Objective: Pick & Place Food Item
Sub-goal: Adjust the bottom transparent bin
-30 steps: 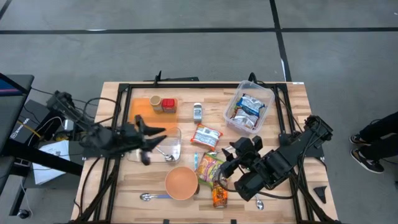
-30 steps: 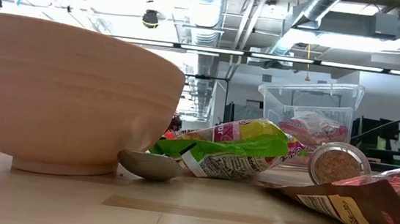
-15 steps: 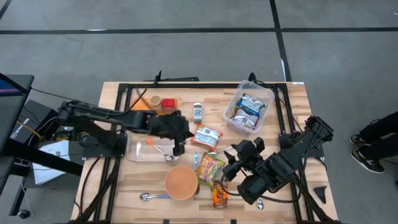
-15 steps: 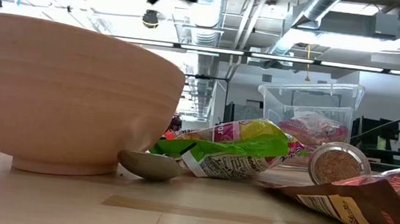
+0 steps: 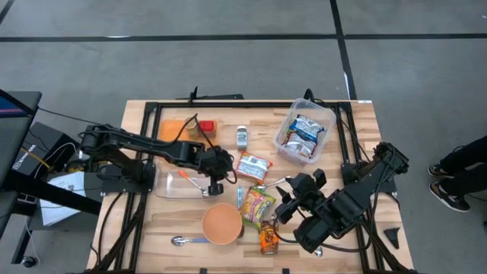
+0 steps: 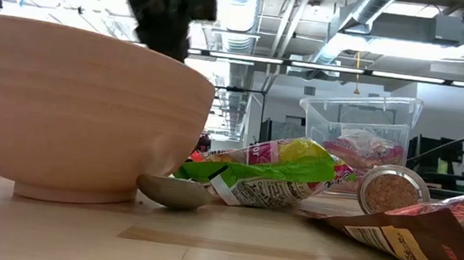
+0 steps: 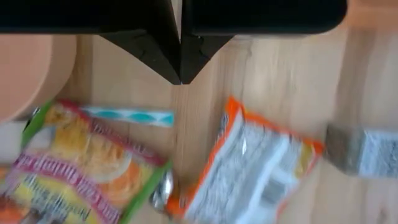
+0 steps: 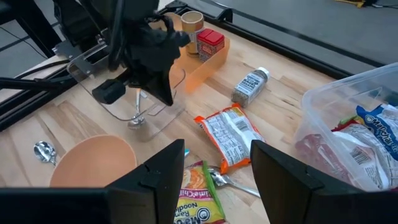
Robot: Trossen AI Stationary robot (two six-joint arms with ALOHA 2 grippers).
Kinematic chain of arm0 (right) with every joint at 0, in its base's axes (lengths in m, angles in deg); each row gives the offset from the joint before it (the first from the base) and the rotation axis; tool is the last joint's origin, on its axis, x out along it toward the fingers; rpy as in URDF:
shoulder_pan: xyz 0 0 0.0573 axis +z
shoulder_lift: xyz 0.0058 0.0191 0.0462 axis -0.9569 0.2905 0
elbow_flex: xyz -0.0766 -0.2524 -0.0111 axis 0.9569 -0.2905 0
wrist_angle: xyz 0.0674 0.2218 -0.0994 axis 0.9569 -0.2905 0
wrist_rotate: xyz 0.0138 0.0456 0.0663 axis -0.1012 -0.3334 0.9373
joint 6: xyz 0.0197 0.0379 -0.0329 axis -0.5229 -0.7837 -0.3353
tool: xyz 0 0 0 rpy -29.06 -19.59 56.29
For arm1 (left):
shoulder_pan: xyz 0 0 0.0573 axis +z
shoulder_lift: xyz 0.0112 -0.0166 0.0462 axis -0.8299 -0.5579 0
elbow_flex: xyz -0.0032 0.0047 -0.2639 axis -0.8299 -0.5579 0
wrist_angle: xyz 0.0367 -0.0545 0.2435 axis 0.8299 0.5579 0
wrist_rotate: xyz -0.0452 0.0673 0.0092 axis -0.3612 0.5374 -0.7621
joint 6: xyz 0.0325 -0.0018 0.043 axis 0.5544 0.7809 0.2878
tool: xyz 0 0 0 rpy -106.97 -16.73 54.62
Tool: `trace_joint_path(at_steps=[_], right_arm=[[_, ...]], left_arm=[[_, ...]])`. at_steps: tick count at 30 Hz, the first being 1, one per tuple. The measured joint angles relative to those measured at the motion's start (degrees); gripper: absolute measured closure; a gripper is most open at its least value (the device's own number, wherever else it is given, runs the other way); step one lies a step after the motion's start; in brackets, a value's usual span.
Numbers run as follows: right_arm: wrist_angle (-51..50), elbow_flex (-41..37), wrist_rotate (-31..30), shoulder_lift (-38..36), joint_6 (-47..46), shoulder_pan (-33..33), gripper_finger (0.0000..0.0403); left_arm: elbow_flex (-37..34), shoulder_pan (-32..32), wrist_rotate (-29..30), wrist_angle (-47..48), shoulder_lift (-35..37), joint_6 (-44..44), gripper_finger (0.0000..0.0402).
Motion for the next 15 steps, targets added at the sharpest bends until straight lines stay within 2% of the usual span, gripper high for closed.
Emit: trace_joint_path(at_steps=[11, 15], right_arm=[[-0.87, -0.02, -0.03, 0.02, -0.83, 0.00, 0.0223], [-1.16, -0.02, -0.02, 0.02, -0.85, -0.30, 0.0223]], left_arm=[[-3.92, -0.44, 0.44, 2.87, 4.71, -2.92, 0.0401], [-3.92, -0.46, 0.45, -1.19, 8.05, -2.67, 0.0401]])
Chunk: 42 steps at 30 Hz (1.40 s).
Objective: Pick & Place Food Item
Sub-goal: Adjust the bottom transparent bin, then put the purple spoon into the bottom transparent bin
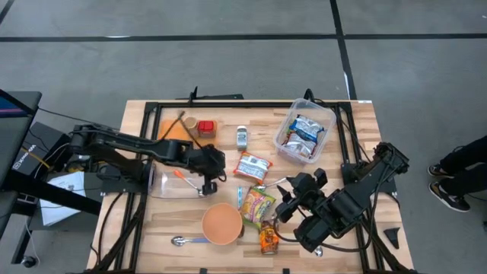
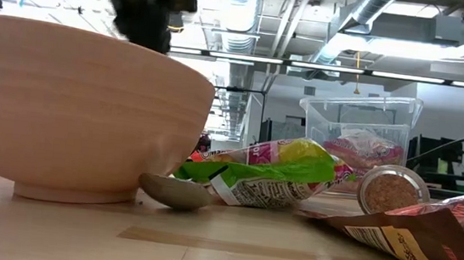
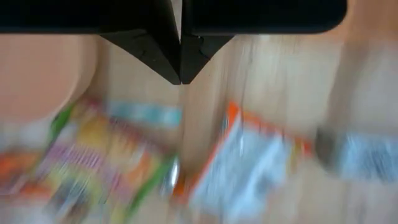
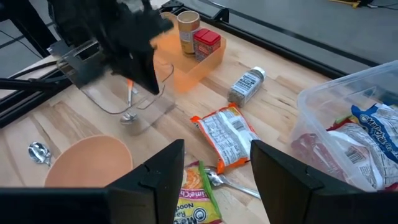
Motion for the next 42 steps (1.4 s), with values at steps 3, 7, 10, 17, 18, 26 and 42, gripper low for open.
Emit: trace_joint_path(at_steps=[3, 7, 10, 17, 18, 26, 42], right_arm=[[0.00, 0.00, 0.02, 0.00, -0.46, -0.11, 0.0223], [-0.40, 0.00, 0.02, 0.00, -2.04, -0.07, 0.0223], [-0.55, 0.00, 0.02, 0.00, -2.44, 0.37, 0.0223], [-1.03, 0.00, 0.04, -0.02, -3.03, 0.39, 0.0223], [-1.03, 0.00, 0.04, -0.02, -3.18, 0.51, 0.0223], [-1.07, 0.00, 1.19, -0.02, -3.15, 0.68, 0.0223], [-1.03, 0.00, 4.70, -0.02, -3.43, 1.32, 0.0223]], left_arm=[[0.11, -0.19, 0.09, -4.45, 4.43, -0.06, 0.0401], [0.17, -0.19, 3.71, 3.92, 10.10, -2.52, 0.0401], [-0.30, -0.64, 4.67, 9.80, 12.71, -4.44, 0.0401], [-7.08, -5.69, -2.50, 2.45, 19.47, -10.69, 0.0401], [-8.03, -7.55, -3.14, 1.44, 20.74, -11.70, 0.0401], [-9.33, -22.95, -3.88, -8.11, 24.20, -16.71, 0.0372], [-9.33, -55.05, -4.12, -9.28, 12.01, -48.13, 0.0298]])
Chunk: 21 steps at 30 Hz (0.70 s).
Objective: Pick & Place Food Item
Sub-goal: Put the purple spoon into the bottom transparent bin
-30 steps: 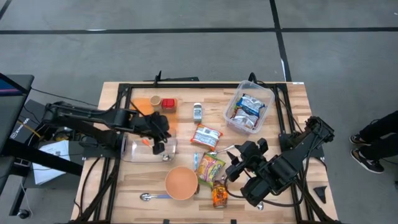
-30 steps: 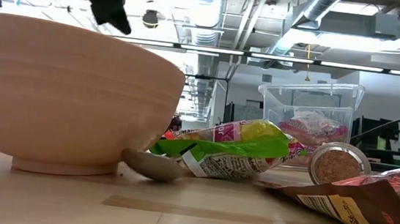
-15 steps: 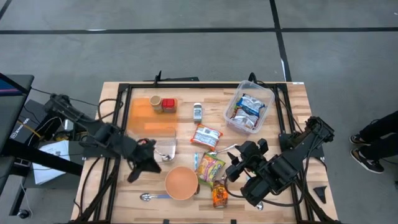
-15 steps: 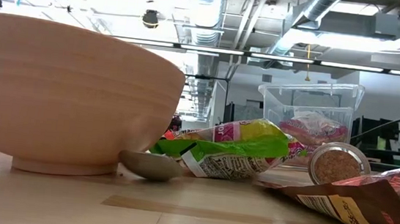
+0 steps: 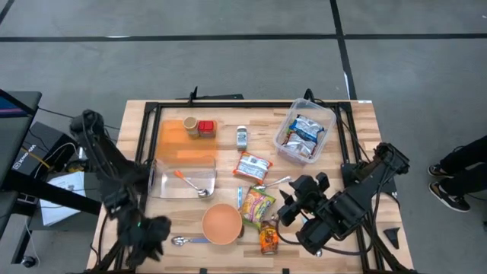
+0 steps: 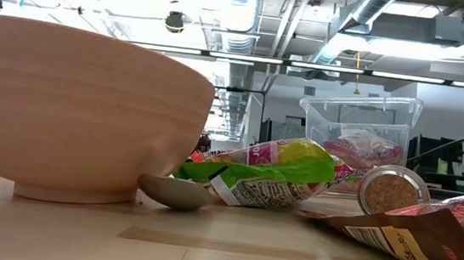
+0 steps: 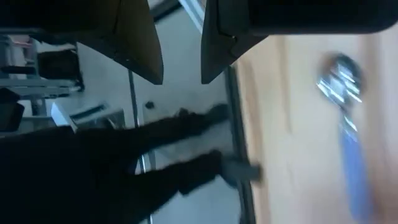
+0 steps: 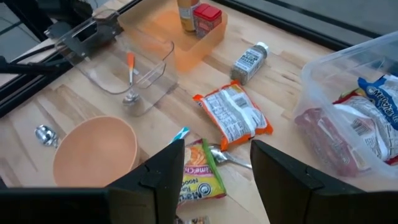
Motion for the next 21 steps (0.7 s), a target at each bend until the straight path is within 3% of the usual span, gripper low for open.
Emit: trace_joint_path(at_steps=[7, 11, 14, 18, 21], right_arm=[[0.00, 0.00, 0.07, 0.00, -0.81, 0.55, 0.0223], [-0.01, 0.00, 0.06, 0.00, -1.03, 0.53, 0.0223], [-0.01, 0.00, 0.06, 0.00, -1.00, 0.55, 0.0223], [0.00, 0.00, 0.06, 0.00, -0.72, 0.55, 0.0223], [-0.02, 0.00, 0.02, 0.00, -0.59, 0.55, 0.0223]], left_arm=[[0.01, -9.55, 4.38, -1.42, -7.33, -13.19, 0.0298], [0.00, -11.16, 5.46, 6.43, -10.83, -30.07, 0.0284], [-0.09, -12.36, 10.51, 8.41, -12.32, -42.32, 0.0255], [-3.39, -13.71, 17.70, 3.49, -13.13, -58.65, 0.0209], [-7.38, -13.76, 18.64, -3.88, -13.23, -62.64, 0.0185]])
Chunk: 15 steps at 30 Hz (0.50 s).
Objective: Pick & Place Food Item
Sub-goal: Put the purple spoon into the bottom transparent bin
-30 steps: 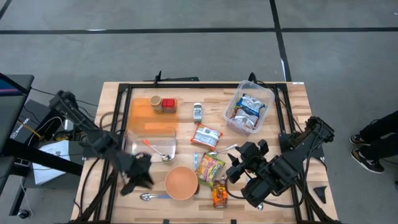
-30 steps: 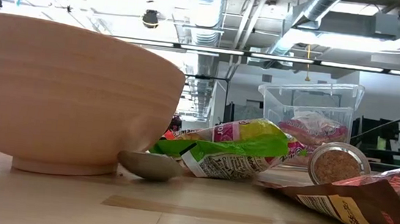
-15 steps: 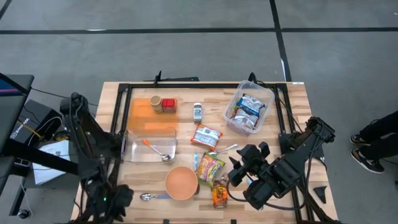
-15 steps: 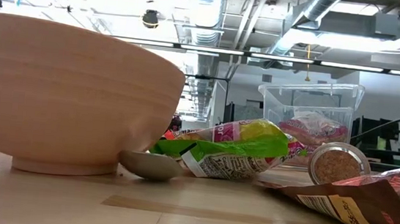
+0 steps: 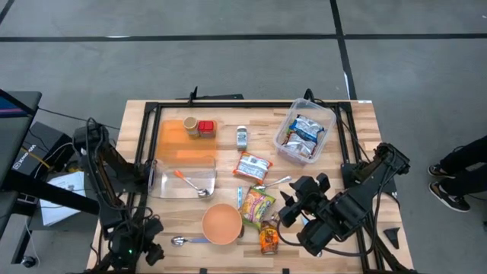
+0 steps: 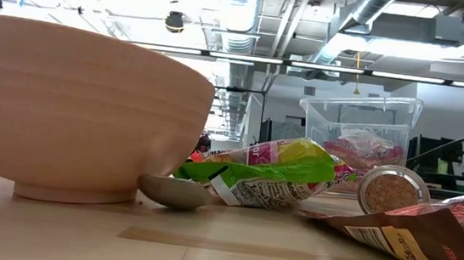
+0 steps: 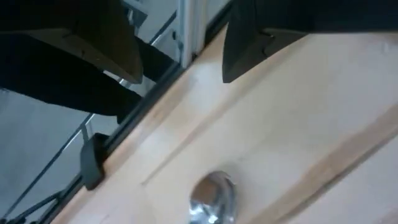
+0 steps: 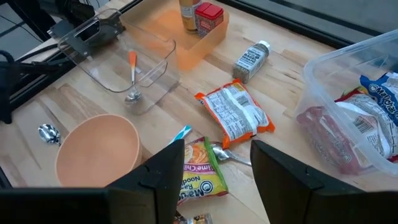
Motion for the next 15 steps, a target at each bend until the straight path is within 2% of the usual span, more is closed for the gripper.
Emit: trace_joint_path(at_steps=[3, 9, 15], right_arm=[[0.02, 0.00, 0.00, 0.00, 0.07, 0.00, 0.0223], [0.01, 0.00, 0.00, 0.00, -0.75, 1.13, 0.0223], [0.01, 0.00, 0.00, 0.00, -1.94, 1.88, 0.0223]], left_arm=[[-2.87, 1.82, 0.52, -3.14, 0.00, -0.33, 0.0180], [-6.05, 5.05, 0.61, -2.83, 0.07, -0.07, 0.0204], [-8.43, 5.54, 0.92, -4.56, 0.07, 0.00, 0.0214]])
